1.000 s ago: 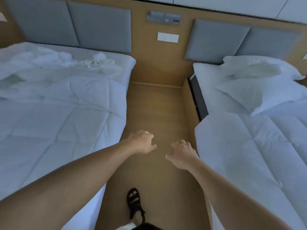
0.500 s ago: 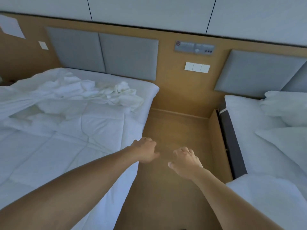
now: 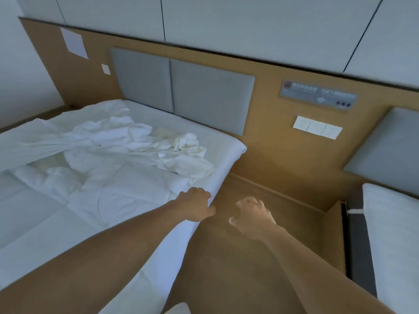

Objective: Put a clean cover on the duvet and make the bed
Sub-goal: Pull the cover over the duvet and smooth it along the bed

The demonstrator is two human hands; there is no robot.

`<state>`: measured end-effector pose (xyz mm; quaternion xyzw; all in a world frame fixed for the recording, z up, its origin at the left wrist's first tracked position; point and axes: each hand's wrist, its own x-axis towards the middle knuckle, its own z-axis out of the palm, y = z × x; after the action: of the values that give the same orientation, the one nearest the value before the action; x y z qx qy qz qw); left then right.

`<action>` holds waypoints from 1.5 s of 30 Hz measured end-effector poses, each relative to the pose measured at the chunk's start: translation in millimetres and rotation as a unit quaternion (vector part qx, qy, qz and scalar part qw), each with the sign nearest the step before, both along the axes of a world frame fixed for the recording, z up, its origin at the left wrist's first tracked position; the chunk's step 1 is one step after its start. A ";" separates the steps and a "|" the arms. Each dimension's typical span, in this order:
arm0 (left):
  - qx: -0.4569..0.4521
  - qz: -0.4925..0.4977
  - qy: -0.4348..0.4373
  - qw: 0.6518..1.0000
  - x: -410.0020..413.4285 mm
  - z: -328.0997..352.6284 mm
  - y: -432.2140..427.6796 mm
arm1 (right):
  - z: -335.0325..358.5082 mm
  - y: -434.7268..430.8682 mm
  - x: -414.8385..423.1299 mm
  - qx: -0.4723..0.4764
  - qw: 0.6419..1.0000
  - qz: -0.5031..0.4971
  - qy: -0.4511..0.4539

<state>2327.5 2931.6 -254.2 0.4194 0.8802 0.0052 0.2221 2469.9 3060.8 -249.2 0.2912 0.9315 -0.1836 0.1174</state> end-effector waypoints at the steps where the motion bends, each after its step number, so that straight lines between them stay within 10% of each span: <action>1: -0.002 0.005 0.000 1.000 -12.1 -3.2 8.3 | -1.6 10.0 -13.6 -0.003 1.000 0.010 -0.004; 24: -0.018 0.274 -0.065 0.959 -355.7 -85.6 112.4 | -62.0 166.1 -450.1 -0.002 0.954 0.289 -0.078; 45: 0.039 0.682 -0.177 0.708 -506.8 -235.5 167.6 | -236.3 223.4 -687.5 -0.074 0.847 0.494 -0.185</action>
<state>1820.7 3099.1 -489.7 -0.2956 0.8700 0.2642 0.2931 1782.5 3284.2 -485.5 -0.1879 0.8970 -0.1128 0.3839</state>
